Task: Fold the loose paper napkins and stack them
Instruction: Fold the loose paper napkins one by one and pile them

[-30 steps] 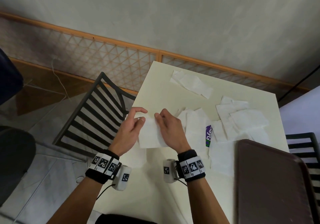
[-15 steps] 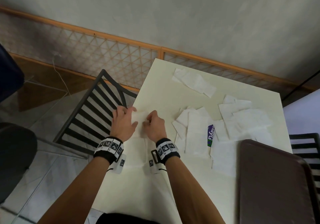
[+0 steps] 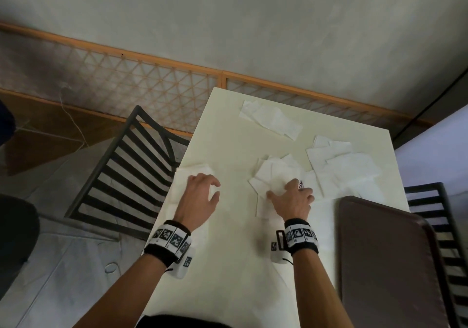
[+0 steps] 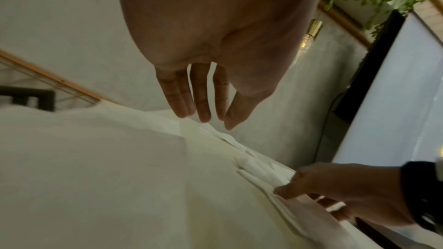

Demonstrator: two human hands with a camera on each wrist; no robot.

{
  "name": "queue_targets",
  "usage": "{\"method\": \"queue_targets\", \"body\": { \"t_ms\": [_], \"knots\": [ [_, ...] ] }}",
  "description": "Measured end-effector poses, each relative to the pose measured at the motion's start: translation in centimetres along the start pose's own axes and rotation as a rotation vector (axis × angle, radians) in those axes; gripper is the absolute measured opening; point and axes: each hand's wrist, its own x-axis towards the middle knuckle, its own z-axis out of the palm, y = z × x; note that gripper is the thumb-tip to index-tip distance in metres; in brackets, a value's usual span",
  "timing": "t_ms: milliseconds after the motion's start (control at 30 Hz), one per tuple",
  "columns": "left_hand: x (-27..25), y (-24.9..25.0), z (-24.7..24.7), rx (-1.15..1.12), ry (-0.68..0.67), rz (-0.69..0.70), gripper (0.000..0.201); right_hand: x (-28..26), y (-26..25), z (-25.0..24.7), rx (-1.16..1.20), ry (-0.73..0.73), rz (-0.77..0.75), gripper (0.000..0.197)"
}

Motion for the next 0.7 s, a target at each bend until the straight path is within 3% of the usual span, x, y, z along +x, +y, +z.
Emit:
{"method": "queue_targets", "body": {
  "t_ms": [100,267,333,433,567,700],
  "knots": [
    [1.7,2.7,2.8,0.006,-0.154,0.013,0.019,0.1,0.4,-0.5,0.089,-0.043,0.017,0.059],
    [6.6,5.9,8.1,0.12,-0.286,-0.074,0.044,-0.2,0.5,-0.4,0.137,-0.022,-0.005,0.054],
    [7.9,6.6,9.6,0.154,-0.282,-0.109,0.047,-0.4,0.5,-0.5,0.149,-0.013,-0.009,0.056],
    [8.8,7.2,11.2,0.171,-0.267,-0.124,0.032,-0.4,0.7,-0.6,0.188,-0.01,-0.015,0.056],
    [8.9,7.2,11.6,-0.042,-0.178,-0.177,0.007,0.0,1.6,-0.7,0.302,0.011,-0.012,0.052],
    [8.8,6.5,10.7,-0.174,-0.086,-0.187,0.028,0.3,2.5,-1.2,0.352,0.03,0.0,0.03]
  ]
}}
